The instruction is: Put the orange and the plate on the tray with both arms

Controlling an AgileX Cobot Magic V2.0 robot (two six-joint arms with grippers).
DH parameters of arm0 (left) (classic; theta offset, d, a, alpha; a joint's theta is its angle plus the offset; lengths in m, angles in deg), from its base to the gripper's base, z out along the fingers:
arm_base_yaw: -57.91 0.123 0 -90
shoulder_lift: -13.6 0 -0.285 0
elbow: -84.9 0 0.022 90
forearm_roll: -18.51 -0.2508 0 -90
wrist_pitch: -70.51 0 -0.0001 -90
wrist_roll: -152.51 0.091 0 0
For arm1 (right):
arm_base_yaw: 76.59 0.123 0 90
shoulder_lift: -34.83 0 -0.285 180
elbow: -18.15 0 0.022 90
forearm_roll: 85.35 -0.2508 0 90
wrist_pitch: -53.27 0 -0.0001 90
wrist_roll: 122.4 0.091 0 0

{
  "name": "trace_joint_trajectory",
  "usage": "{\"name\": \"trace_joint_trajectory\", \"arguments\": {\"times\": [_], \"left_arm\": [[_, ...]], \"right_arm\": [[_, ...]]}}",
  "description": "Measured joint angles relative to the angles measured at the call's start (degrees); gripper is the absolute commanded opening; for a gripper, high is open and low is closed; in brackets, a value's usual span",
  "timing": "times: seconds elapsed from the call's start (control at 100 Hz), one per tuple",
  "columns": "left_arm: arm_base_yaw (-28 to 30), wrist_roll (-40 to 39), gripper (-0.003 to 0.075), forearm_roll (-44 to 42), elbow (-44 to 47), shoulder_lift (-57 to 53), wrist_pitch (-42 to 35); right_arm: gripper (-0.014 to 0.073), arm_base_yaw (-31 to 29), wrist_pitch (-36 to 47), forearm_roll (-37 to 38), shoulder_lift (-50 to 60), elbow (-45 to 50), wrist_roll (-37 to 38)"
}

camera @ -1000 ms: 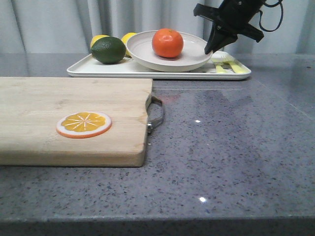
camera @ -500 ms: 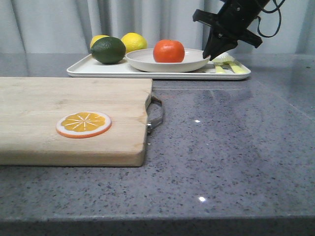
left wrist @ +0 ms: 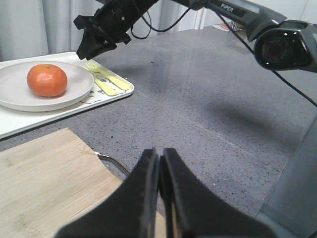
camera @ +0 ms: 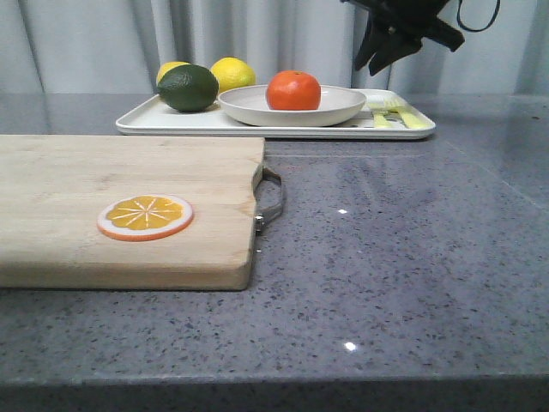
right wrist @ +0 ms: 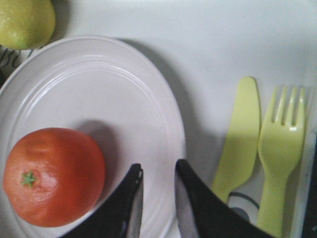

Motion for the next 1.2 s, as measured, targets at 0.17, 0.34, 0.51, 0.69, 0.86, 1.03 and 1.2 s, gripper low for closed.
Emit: {"name": "trace_joint_trajectory", "arguments": {"times": [0.17, 0.34, 0.51, 0.69, 0.86, 1.03, 1.2], "left_arm": [[0.0, 0.0, -0.0020, 0.0, 0.0, 0.0, 0.0], [0.0, 0.0, -0.0020, 0.0, 0.0, 0.0, 0.0], [0.0, 0.0, -0.0020, 0.0, 0.0, 0.0, 0.0], [0.0, 0.0, -0.0020, 0.0, 0.0, 0.0, 0.0], [0.0, 0.0, -0.0020, 0.0, 0.0, 0.0, 0.0], [0.0, 0.0, -0.0020, 0.0, 0.0, 0.0, 0.0], [0.0, 0.0, -0.0020, 0.0, 0.0, 0.0, 0.0]], "right_arm": [[-0.0013, 0.0, -6.0, 4.2, 3.1, -0.1, 0.0], [-0.0067, 0.0, -8.6, 6.4, 6.5, -0.1, 0.0], [-0.0067, 0.1, -9.1, 6.5, 10.9, -0.1, -0.5], [-0.0067, 0.5, -9.1, 6.5, 16.4, -0.1, -0.6], [-0.0067, 0.6, -9.1, 6.5, 21.8, 1.3, -1.2], [-0.0067, 0.6, -9.1, 6.5, 29.1, 8.4, -2.7], [-0.0067, 0.6, -7.7, 6.5, 38.0, 19.2, -6.4]]}}
